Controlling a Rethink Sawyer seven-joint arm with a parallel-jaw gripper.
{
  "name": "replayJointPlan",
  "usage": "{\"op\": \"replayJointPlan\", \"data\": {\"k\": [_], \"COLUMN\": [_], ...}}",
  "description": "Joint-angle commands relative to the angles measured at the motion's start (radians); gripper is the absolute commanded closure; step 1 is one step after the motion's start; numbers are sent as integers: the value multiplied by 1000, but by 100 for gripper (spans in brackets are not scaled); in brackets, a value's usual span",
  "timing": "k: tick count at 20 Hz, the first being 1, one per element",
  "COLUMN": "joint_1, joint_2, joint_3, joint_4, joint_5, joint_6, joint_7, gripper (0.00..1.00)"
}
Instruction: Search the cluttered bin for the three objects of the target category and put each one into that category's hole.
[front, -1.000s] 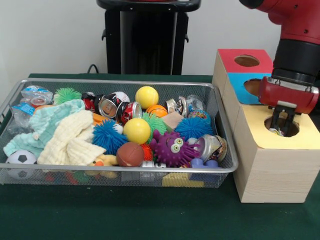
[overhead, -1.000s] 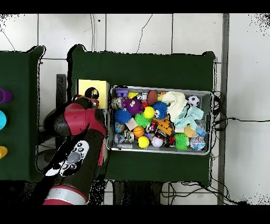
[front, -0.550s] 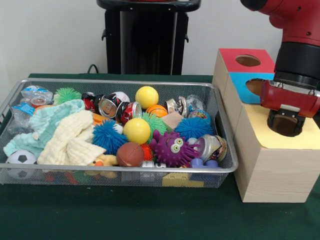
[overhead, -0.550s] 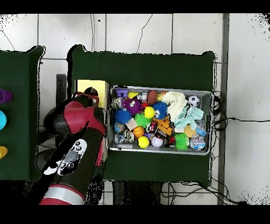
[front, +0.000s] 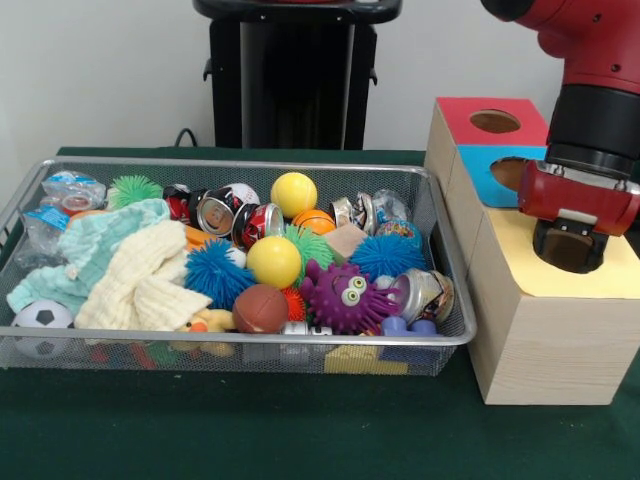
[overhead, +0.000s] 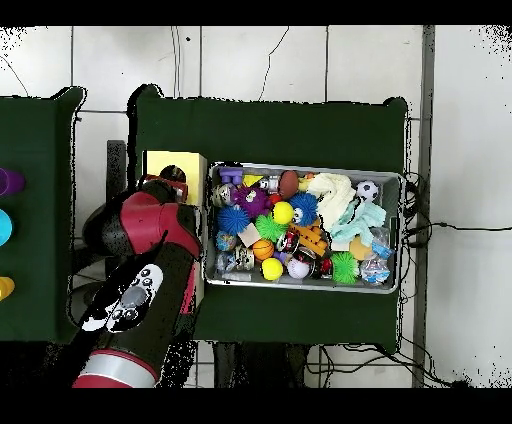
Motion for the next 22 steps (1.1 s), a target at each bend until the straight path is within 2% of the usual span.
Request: {"op": "replayJointPlan", "data": {"k": [1,5,7,8,11,22], "joint_1": [-3,-11,-13,-14,-18,-31], "joint_2": [-3,-19,-22,-24,-24,-39], "joint_3": [155,159,163,164,169,188], "joint_4": [91,92,97,99,91,100], "joint_5": [19,13,9,8,19,18], "joint_6": [92,122,107,99,132,132], "joint_7": [140,121,120,120,122,120], "gripper": [0,0,0,100,100,100]}}
